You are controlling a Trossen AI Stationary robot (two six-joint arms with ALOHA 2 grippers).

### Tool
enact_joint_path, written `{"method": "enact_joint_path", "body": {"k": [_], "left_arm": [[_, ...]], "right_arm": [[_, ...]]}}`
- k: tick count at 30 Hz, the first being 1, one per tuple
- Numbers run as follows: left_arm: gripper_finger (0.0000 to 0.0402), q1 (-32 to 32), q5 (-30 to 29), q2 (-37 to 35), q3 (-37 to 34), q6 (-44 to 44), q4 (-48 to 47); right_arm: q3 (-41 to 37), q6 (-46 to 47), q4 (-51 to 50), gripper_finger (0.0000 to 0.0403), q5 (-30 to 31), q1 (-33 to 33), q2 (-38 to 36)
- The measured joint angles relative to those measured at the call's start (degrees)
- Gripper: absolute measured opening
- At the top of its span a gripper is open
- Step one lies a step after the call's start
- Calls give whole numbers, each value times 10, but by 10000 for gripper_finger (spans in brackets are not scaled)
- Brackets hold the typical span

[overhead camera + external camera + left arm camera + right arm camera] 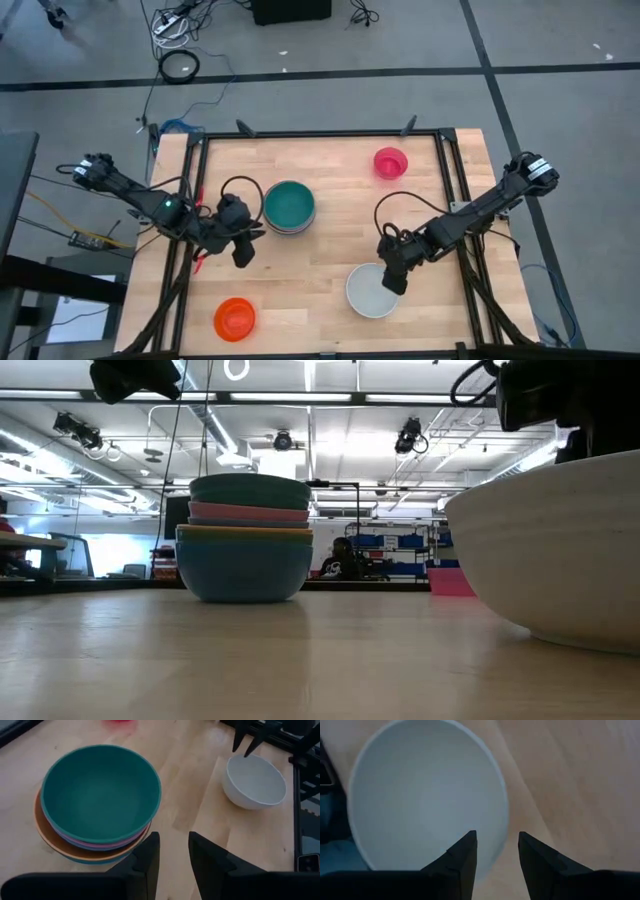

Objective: Nest bowls inside each other
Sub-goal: Stack the white bowl into the dark green bowl

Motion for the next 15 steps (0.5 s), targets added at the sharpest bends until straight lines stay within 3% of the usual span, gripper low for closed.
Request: {"method": "enact_joint_path", "body": {"k": [15], "left_arm": [[113,0,-13,0,0,8,0]], "right_arm": [[-78,6,111,114,29,-5,1]]}}
